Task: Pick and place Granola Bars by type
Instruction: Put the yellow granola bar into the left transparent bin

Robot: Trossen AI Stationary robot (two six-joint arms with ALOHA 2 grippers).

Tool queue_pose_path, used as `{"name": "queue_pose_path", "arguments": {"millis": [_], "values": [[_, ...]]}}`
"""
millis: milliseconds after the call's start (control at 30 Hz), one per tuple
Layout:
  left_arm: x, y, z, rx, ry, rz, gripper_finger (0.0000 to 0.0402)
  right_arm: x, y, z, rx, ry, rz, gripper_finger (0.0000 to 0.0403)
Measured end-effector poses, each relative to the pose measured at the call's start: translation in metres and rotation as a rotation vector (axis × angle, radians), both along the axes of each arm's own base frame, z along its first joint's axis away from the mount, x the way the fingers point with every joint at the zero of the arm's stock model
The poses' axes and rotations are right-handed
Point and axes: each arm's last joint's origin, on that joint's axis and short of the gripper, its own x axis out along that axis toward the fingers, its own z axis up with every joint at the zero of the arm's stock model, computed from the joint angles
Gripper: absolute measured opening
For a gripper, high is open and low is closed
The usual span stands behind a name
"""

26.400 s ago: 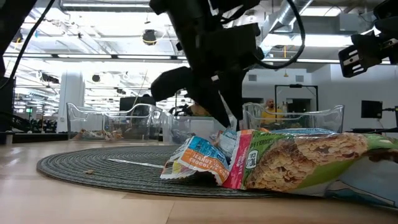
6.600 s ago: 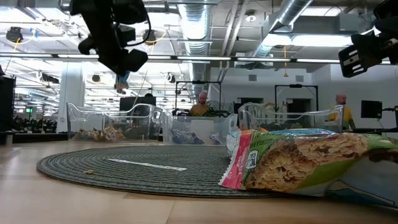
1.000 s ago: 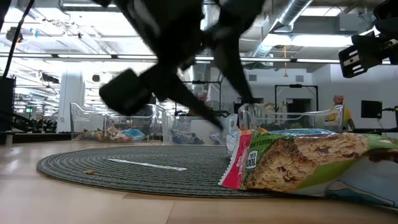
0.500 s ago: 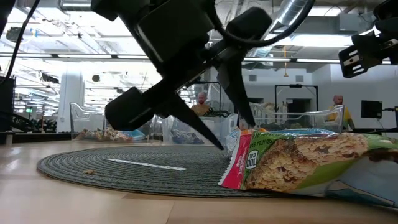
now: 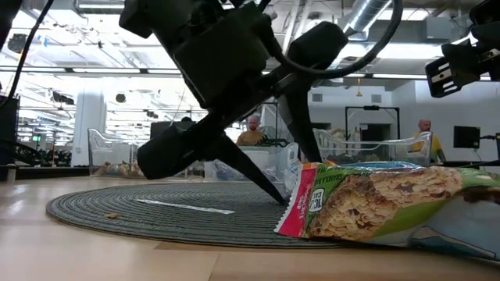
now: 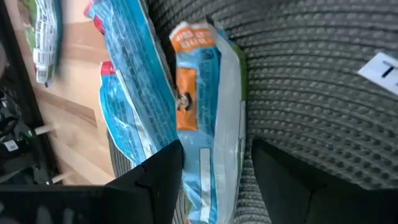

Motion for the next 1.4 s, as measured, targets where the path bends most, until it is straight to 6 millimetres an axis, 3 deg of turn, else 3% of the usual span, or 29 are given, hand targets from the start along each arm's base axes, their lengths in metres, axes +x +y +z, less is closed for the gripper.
{"name": "queue_pose_path", "arguments": {"millis": [333,667,800,1067,1400], "values": [[0.001,0.002,-0.004,-0.034,0.014,0.010,0.0169,0.000,0.000,0.000,0.000,0.000,0.000,0.0137],[0.000,0.002,-0.005,-0.065,0.033,0.038,0.0044,0.000,0.000,0.000,0.000,0.000,0.000,0.0137],[0.000,0.002,-0.006,-0.069,0.034,0.070,0.0016,0.000,0.000,0.000,0.000,0.000,-0.001,0.0138],[-0.003,0.003,-0.005,-0.020,-0.009,0.233,0.0016,0.000,0.000,0.000,0.000,0.000,0.000,0.0137],[-0.008,-0.004,0.015,-0.159,-0.081,0.426,0.0009,0.000,0.000,0.000,0.000,0.000,0.000,0.0137]]}}
